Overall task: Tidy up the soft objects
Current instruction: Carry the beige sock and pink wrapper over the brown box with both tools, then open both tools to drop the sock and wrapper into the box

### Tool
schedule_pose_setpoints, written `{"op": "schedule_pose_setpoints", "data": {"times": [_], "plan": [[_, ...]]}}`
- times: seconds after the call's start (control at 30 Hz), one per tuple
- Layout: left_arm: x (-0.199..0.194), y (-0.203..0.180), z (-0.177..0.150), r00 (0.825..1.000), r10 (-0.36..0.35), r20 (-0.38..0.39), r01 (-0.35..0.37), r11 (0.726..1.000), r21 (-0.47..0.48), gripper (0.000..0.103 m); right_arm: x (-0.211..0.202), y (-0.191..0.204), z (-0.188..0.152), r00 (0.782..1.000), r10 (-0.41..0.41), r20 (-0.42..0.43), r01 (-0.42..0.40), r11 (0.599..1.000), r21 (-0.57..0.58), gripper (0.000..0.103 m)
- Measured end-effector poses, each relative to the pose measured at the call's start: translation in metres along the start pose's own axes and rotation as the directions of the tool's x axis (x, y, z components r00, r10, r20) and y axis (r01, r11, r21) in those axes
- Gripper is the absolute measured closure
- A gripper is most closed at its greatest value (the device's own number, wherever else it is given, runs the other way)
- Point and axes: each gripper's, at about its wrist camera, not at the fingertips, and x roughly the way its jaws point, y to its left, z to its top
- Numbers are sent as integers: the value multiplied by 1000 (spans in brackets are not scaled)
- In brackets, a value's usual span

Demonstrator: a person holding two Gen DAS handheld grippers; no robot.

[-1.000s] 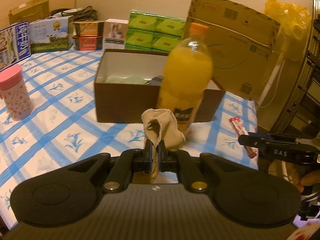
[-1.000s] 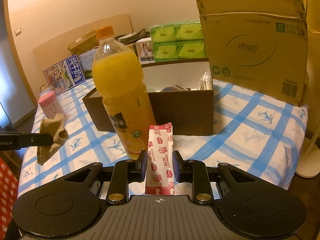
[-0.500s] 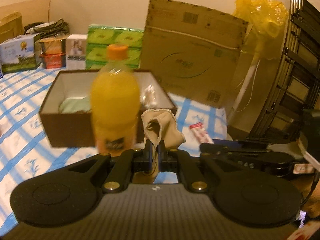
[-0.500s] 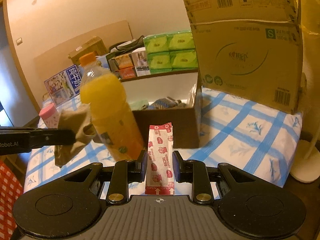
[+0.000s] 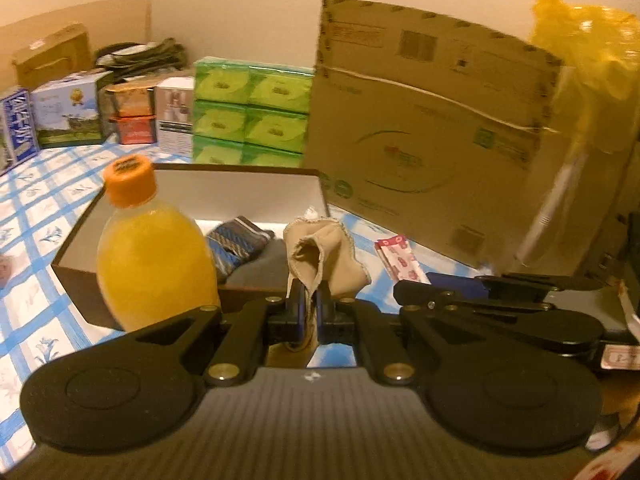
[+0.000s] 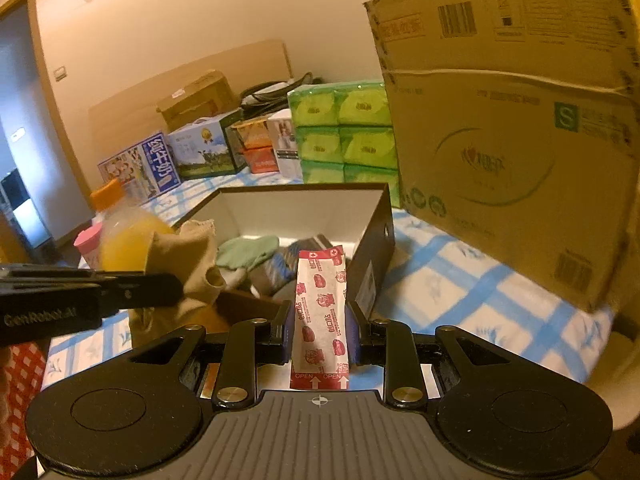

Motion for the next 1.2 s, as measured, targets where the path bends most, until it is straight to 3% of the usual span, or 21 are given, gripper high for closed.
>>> {"op": "schedule_pose_setpoints", "data": {"times": [0.2,0.5,0.87,1.2], "plan": [[45,-12,20,993,113,-24,-114,992,-59,98,36,-29,28,999,51,-17,-52,997,-51,76],[112,-10,46,956,287,-56,-291,950,-113,98,98,-51,58,987,156,-28,-158,979,-130,76],[159,9,49,924,378,-60,-383,917,-116,98,176,-68,77,973,223,-58,-230,955,-186,76],[190,17,57,899,434,-56,-438,893,-107,97,217,-68,87,955,285,-78,-295,930,-220,76]]}}
